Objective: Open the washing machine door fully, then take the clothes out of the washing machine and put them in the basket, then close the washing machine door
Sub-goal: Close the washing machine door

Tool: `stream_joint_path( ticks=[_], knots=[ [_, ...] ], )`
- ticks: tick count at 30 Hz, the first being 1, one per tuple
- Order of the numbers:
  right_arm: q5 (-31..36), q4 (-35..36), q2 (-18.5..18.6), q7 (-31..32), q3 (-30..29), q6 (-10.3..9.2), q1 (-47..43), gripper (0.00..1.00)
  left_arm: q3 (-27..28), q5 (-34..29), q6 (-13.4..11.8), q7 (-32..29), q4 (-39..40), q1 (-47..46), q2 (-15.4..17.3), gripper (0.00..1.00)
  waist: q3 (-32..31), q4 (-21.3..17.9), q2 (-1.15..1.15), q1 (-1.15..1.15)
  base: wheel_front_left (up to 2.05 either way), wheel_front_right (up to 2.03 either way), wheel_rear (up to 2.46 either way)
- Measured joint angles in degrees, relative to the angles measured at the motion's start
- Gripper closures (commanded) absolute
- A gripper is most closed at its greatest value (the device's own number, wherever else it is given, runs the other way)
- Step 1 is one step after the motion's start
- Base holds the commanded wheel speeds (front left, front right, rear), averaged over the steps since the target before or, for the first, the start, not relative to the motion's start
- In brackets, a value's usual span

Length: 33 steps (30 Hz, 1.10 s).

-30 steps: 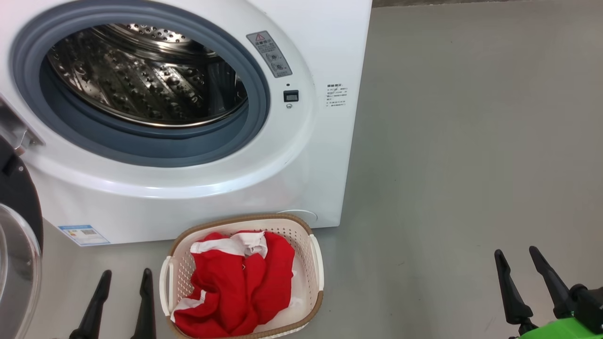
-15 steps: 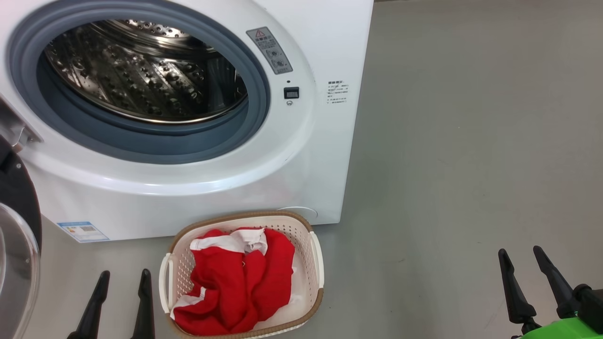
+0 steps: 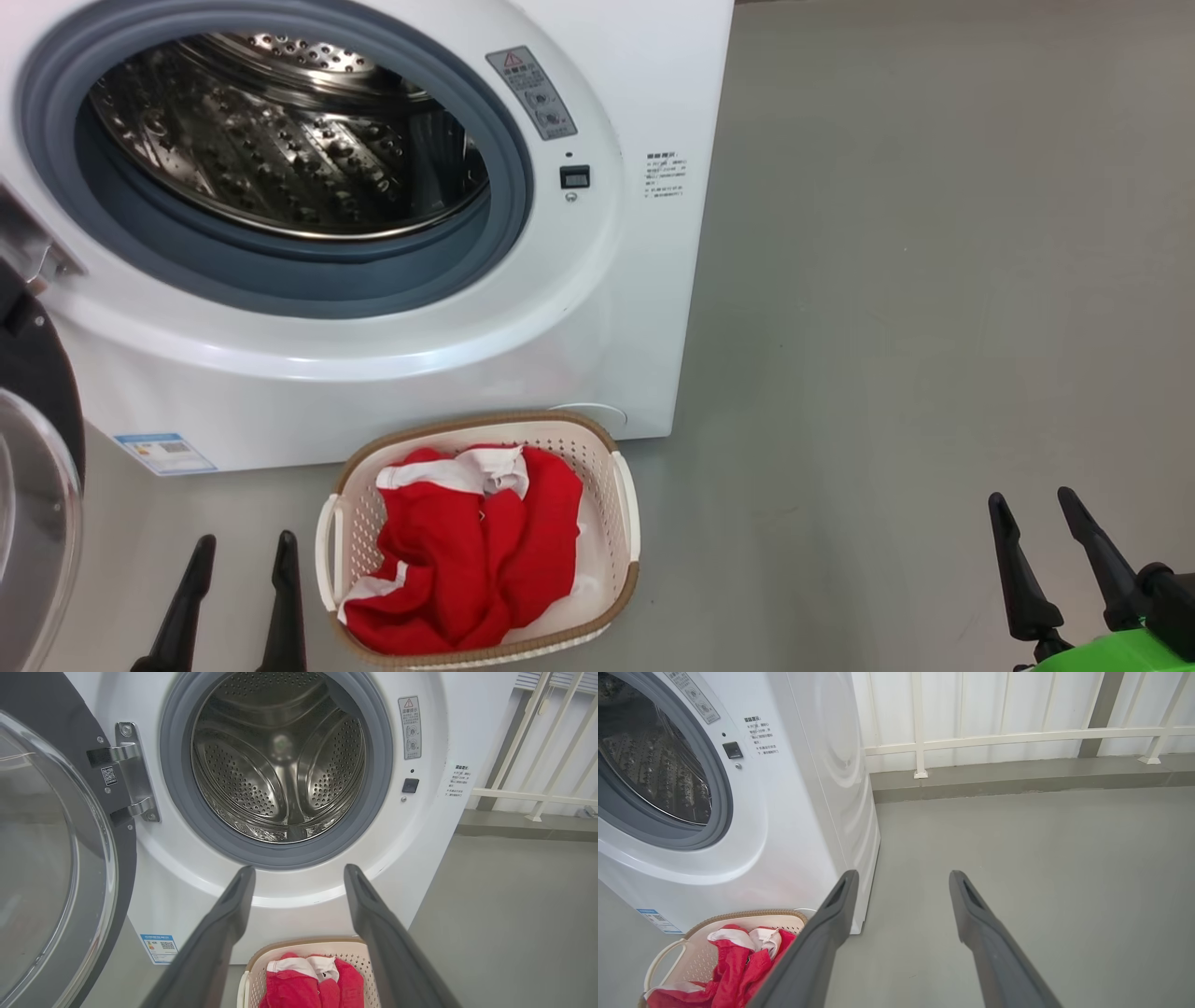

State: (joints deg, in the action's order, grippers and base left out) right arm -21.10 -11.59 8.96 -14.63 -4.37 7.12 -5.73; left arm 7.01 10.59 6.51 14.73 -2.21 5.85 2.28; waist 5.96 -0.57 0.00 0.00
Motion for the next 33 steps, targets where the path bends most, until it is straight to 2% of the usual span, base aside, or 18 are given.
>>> stream_joint_path(
  ticks=[16, 33],
  knots=[
    [0.0, 0.0, 0.0, 0.0, -0.1, 0.00, 0.0, 0.00, -0.1, 0.0, 0.0, 0.0, 0.2, 0.0, 0.0, 0.00, -0.1, 0.4, 0.00, 0.00, -1.00, 1.00, 0.00],
    [0.0, 0.0, 0.0, 0.0, 0.0, 0.00, 0.0, 0.00, -0.3, 0.1, 0.0, 0.0, 0.2, 0.0, 0.0, 0.00, 0.0, 1.0, 0.00, 0.00, -0.04, 0.04, 0.00]
  ],
)
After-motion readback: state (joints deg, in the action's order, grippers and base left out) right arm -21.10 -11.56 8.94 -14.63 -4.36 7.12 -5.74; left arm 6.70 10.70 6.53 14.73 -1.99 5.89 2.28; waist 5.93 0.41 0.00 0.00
